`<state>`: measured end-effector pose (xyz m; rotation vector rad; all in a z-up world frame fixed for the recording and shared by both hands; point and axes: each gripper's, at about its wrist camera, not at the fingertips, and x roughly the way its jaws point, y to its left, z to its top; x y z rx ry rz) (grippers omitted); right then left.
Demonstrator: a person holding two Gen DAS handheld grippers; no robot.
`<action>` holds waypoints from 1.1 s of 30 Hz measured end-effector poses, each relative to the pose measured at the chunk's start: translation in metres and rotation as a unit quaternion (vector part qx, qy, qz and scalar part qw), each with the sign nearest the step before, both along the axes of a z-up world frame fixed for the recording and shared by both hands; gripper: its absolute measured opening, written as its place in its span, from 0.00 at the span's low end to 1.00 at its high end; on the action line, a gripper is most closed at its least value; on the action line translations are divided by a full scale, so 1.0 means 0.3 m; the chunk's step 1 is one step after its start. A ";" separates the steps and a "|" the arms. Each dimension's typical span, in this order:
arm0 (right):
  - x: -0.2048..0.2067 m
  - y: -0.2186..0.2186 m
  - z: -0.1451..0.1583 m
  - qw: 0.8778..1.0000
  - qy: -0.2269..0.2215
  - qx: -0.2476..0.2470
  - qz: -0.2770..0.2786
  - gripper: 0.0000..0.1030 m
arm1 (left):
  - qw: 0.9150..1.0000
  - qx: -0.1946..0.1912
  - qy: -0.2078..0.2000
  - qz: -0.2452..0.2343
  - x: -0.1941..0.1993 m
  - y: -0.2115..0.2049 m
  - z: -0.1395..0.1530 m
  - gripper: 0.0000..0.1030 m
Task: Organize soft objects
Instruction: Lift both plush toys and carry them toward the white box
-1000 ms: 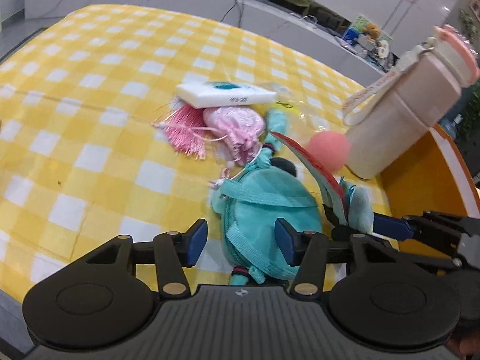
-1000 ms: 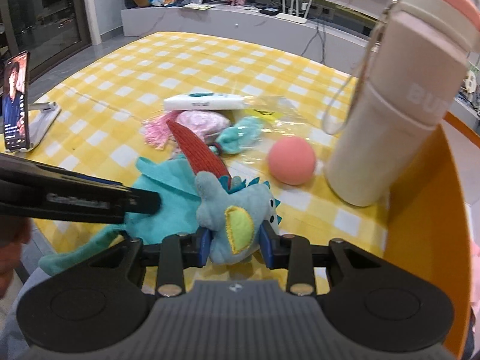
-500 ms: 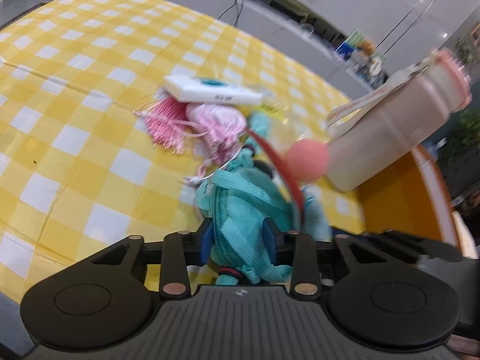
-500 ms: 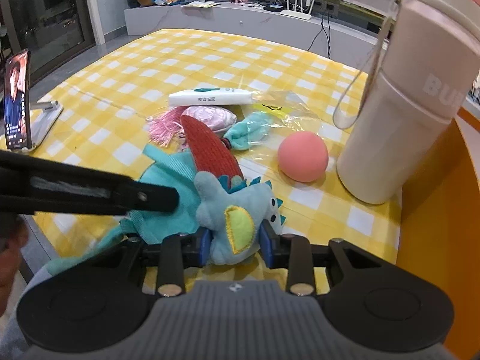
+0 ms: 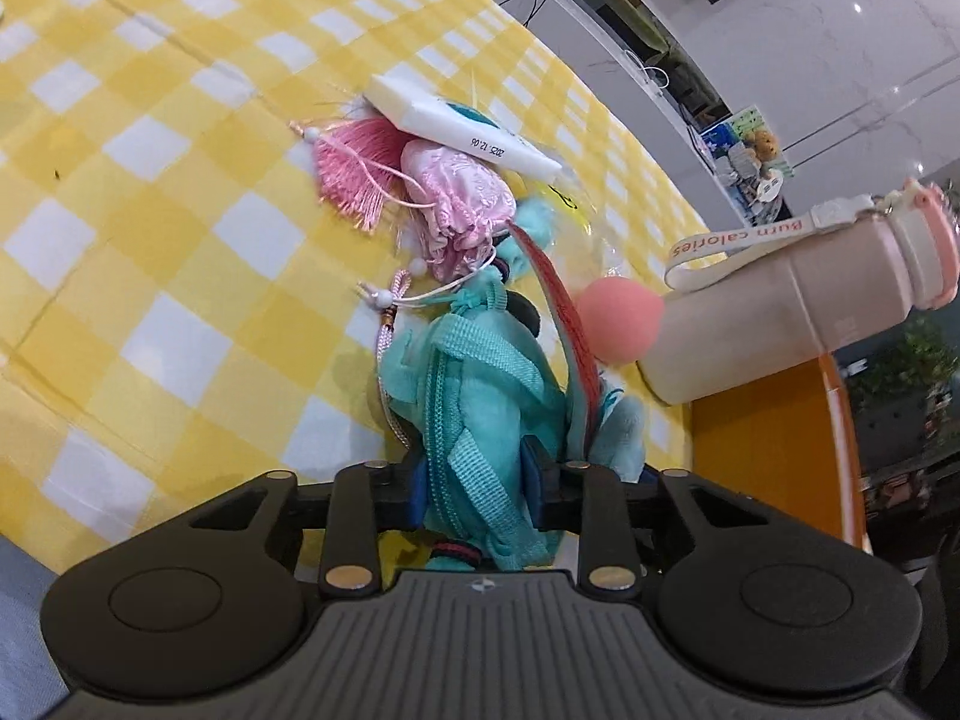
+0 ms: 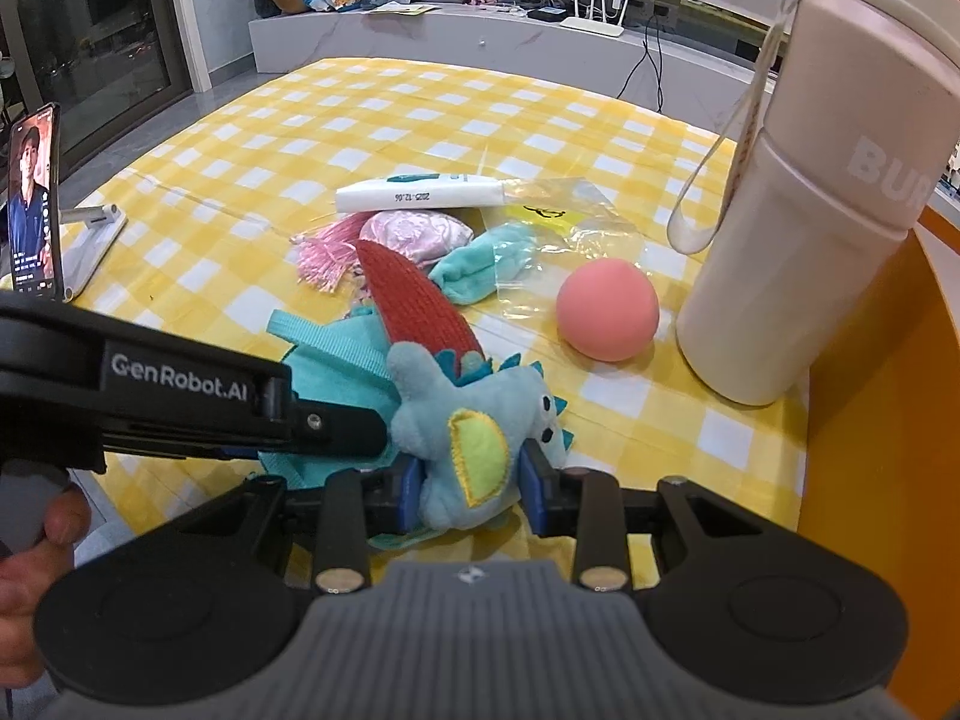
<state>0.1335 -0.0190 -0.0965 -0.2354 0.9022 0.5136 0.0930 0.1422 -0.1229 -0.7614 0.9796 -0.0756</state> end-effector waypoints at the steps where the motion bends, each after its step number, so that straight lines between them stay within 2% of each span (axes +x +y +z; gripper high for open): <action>1: -0.001 0.001 0.000 1.000 -0.001 -0.001 0.002 0.32 | 1.000 0.001 0.001 0.001 0.001 0.000 0.000 0.31; 5: -0.007 0.014 0.002 1.000 -0.008 -0.015 0.011 0.32 | 1.000 0.014 -0.001 0.003 -0.008 -0.007 0.016 0.28; 9: -0.027 0.008 0.032 0.999 -0.024 -0.022 0.011 0.31 | 0.999 0.032 -0.015 -0.002 -0.028 -0.027 0.054 0.22; 12: -0.050 -0.012 0.069 0.999 -0.041 -0.019 0.010 0.31 | 0.997 0.068 -0.031 -0.016 -0.042 -0.046 0.096 0.20; 14: -0.061 -0.033 0.097 0.999 -0.047 -0.011 0.003 0.31 | 0.994 0.100 -0.046 -0.024 -0.058 -0.061 0.130 0.19; 18: -0.087 -0.076 0.151 0.999 -0.053 0.007 -0.010 0.31 | 0.987 0.138 -0.074 -0.030 -0.096 -0.081 0.198 0.19; 23: -0.118 -0.137 0.208 0.998 -0.040 0.038 -0.020 0.31 | 0.971 0.211 -0.103 -0.037 -0.137 -0.124 0.297 0.19; 28: -0.148 -0.204 0.240 0.997 -0.003 0.068 -0.042 0.31 | 0.957 0.257 -0.122 -0.053 -0.163 -0.178 0.376 0.19; 33: -0.200 -0.273 0.267 0.995 0.012 0.087 -0.053 0.31 | 0.950 0.274 -0.123 -0.079 -0.187 -0.235 0.408 0.19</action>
